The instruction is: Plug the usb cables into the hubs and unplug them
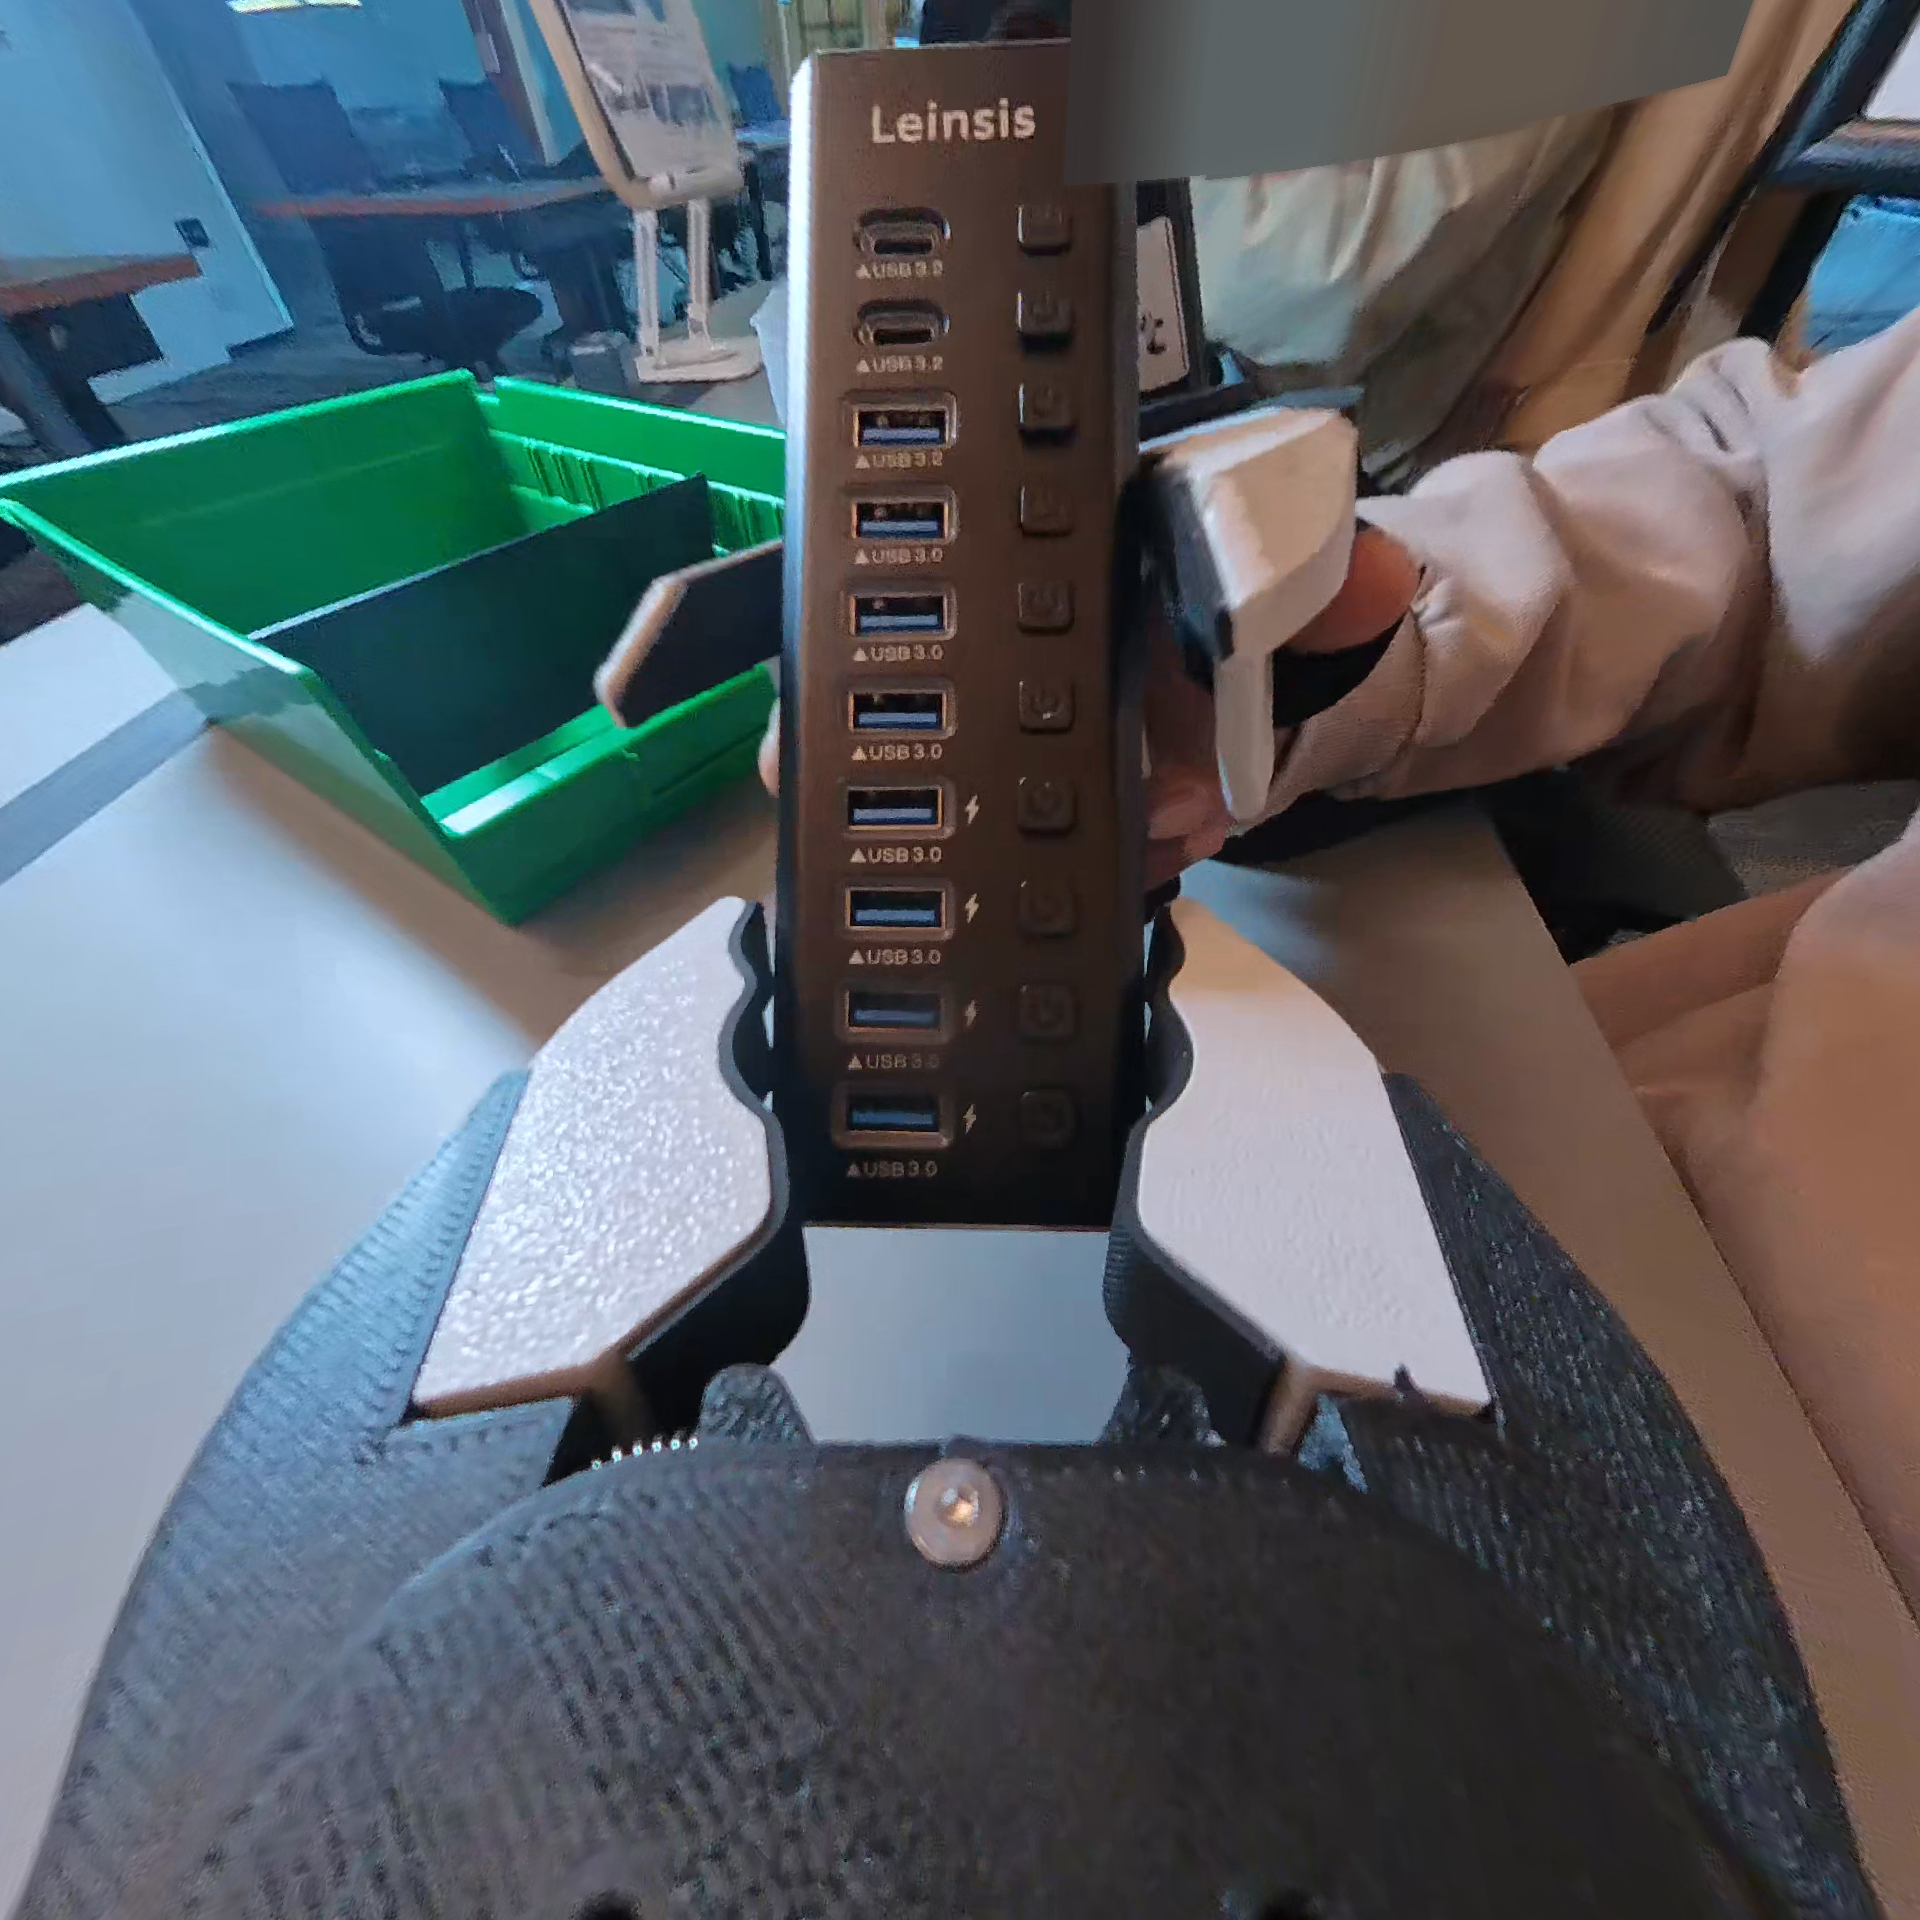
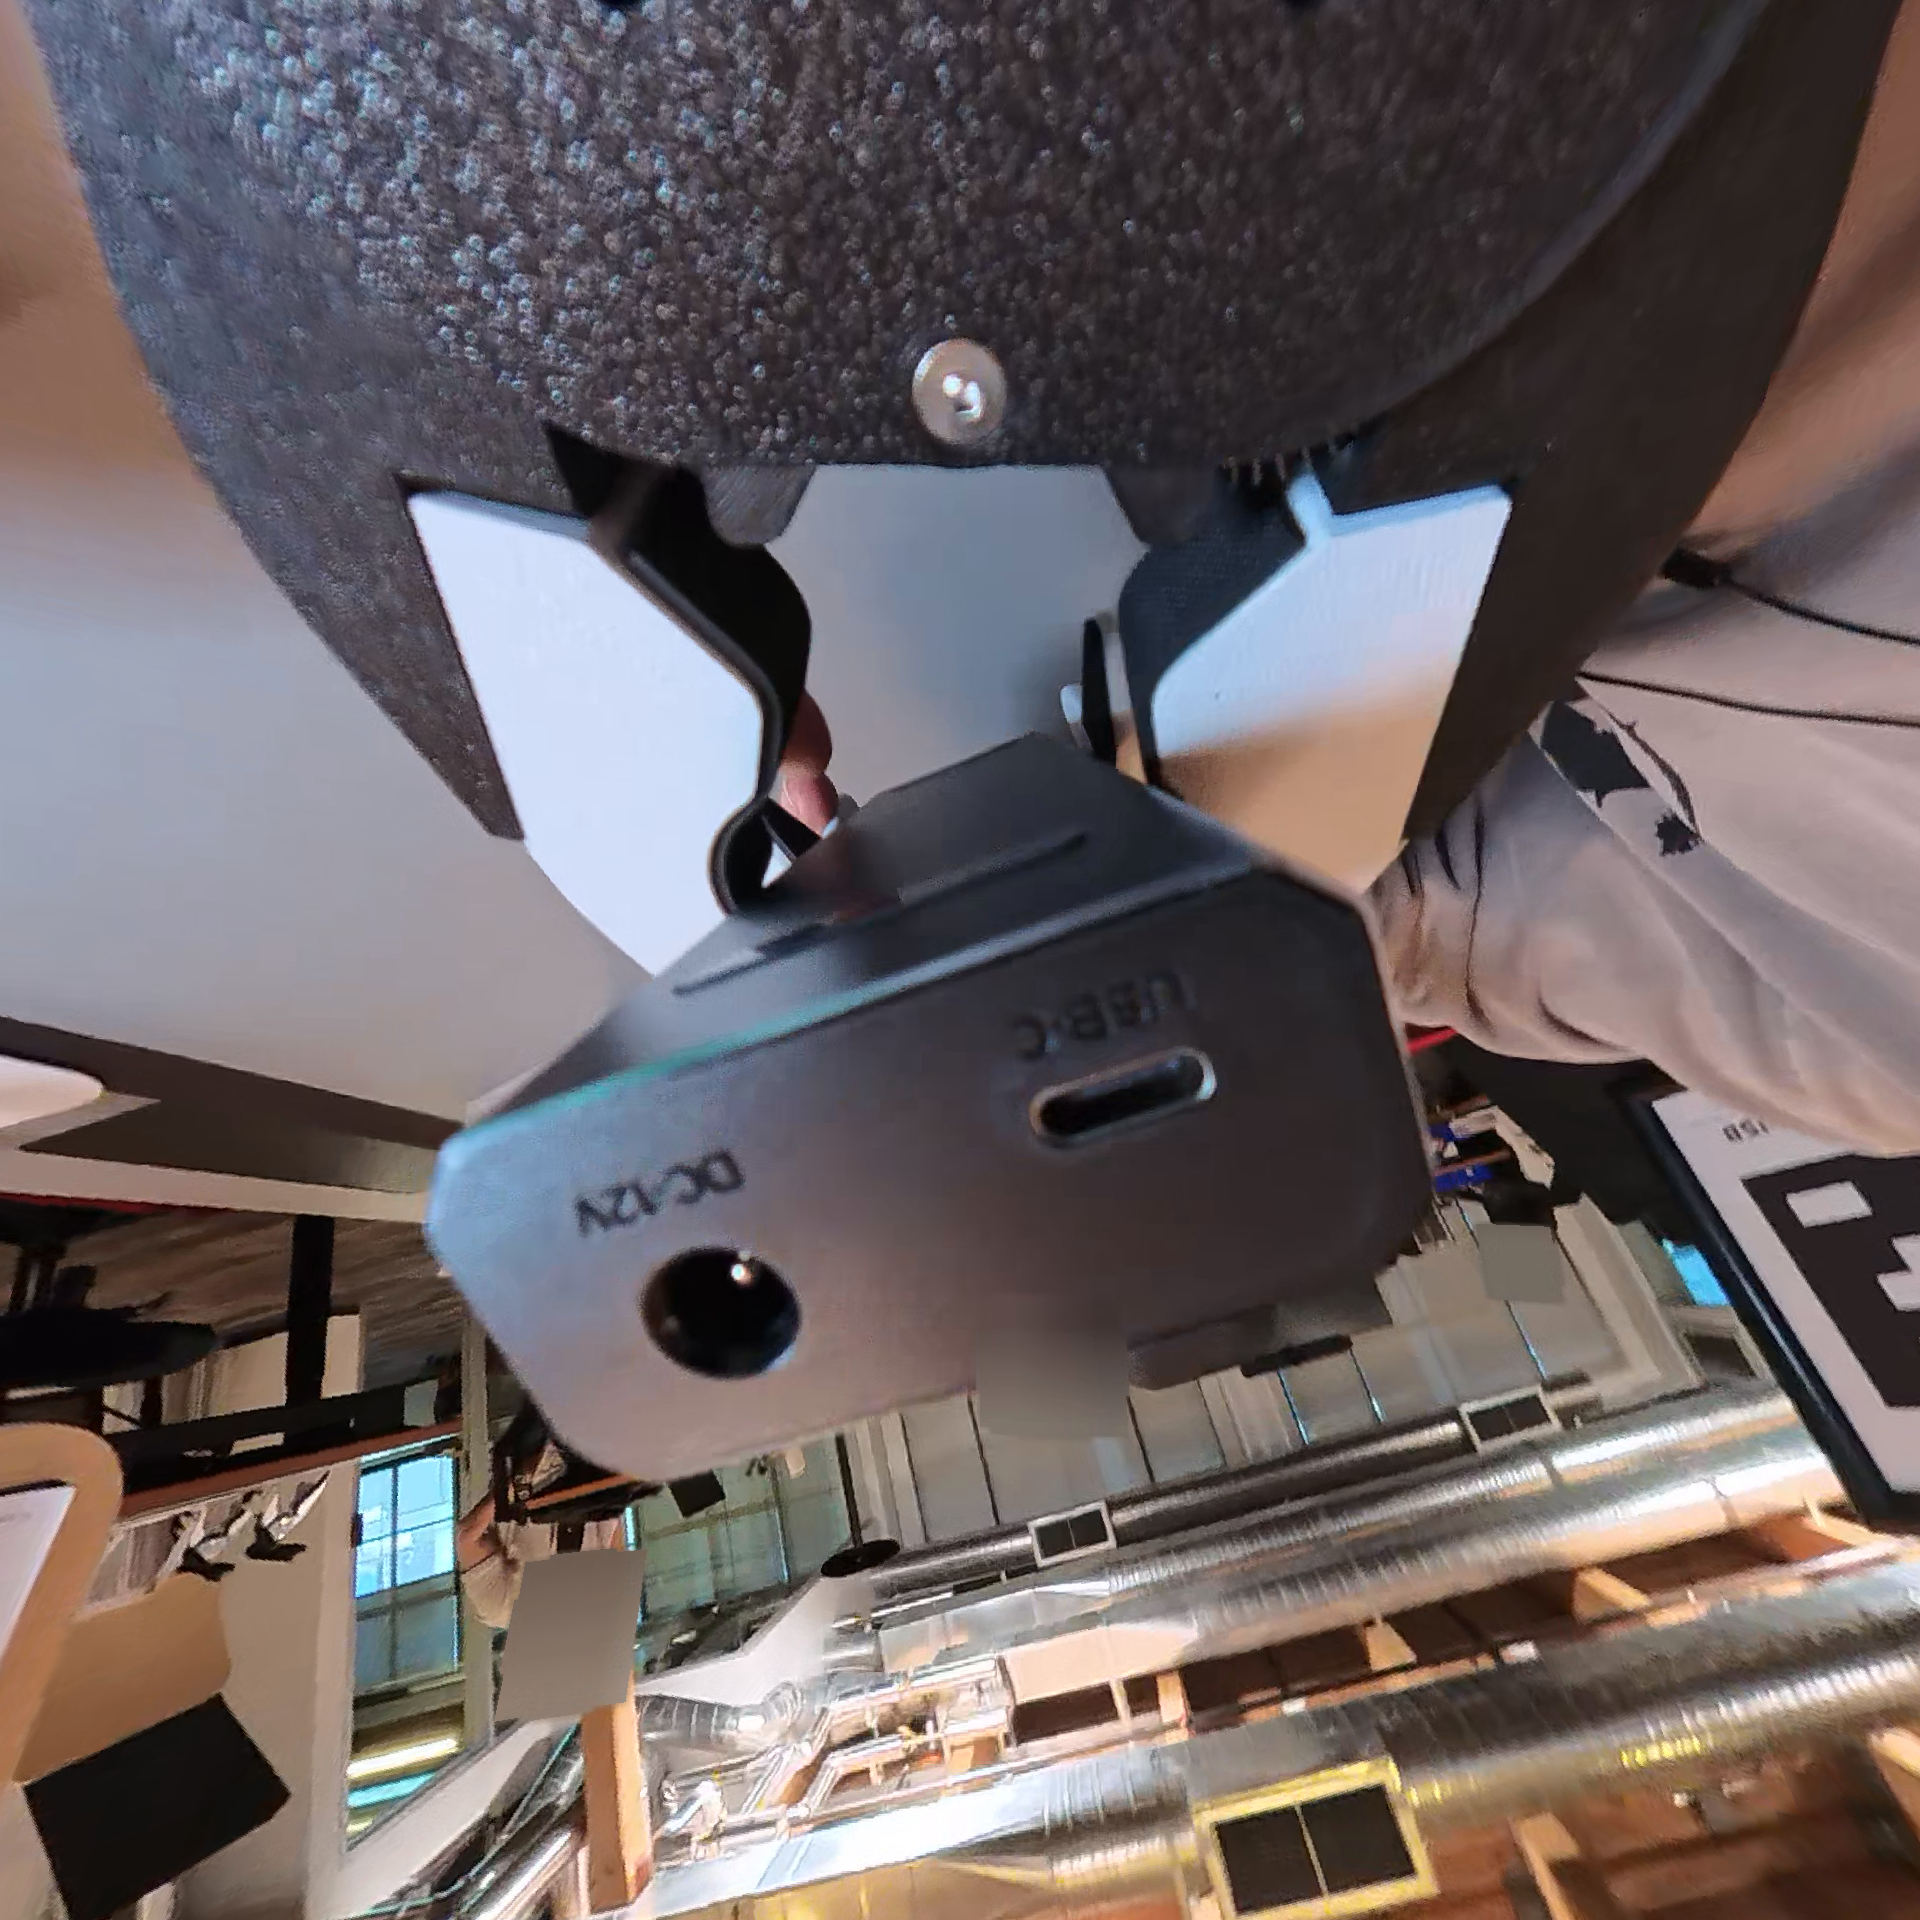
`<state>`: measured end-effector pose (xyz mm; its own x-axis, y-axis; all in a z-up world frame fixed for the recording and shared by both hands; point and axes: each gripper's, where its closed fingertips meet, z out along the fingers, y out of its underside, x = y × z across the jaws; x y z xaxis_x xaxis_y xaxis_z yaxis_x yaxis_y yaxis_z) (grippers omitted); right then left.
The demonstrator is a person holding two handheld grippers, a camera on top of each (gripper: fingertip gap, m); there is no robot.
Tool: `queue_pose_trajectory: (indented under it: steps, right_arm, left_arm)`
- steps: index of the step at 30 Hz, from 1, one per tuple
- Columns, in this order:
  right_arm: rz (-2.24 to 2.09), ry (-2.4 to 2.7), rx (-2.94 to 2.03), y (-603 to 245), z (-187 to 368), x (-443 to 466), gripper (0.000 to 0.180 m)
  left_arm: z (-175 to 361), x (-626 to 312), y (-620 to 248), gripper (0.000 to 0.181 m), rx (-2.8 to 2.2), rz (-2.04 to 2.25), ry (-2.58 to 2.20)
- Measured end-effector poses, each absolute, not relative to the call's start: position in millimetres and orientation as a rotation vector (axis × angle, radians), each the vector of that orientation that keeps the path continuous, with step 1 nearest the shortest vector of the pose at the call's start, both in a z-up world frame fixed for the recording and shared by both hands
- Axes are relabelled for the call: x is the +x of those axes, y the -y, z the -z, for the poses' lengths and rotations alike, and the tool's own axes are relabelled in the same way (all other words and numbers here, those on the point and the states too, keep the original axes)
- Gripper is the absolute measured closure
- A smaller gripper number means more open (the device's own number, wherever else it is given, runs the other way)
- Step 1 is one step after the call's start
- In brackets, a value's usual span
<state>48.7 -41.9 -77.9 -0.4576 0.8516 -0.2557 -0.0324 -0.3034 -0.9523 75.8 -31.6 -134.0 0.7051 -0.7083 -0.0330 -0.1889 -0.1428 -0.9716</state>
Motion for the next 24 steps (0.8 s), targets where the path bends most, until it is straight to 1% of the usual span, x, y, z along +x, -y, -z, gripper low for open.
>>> queue_pose_trajectory:
  steps: [3,7,10,16,18,24]
  right_arm:
    - [-1.809,1.343,-1.056,53,80,48,0.096]
    - [-1.709,1.396,-1.012,60,82,50,0.099]
    - [-1.707,1.401,-1.01,58,80,50,0.1]
    - [-1.694,1.441,-1.016,57,83,52,0.103]
    - [-1.703,1.433,-1.013,56,80,53,0.104]
    - [-1.691,1.391,-1.009,44,72,58,0.104]
  left_arm:
    - [148,82,40,0.11,-1.734,0.601,-0.81]
    - [149,84,44,0.11,-1.723,0.58,-0.857]
    - [141,84,44,0.11,-1.697,0.605,-0.834]
    - [144,89,48,0.11,-1.665,0.621,-0.867]
    - [143,89,50,0.114,-1.656,0.625,-0.873]
    - [132,77,49,0.11,-1.631,0.684,-0.806]
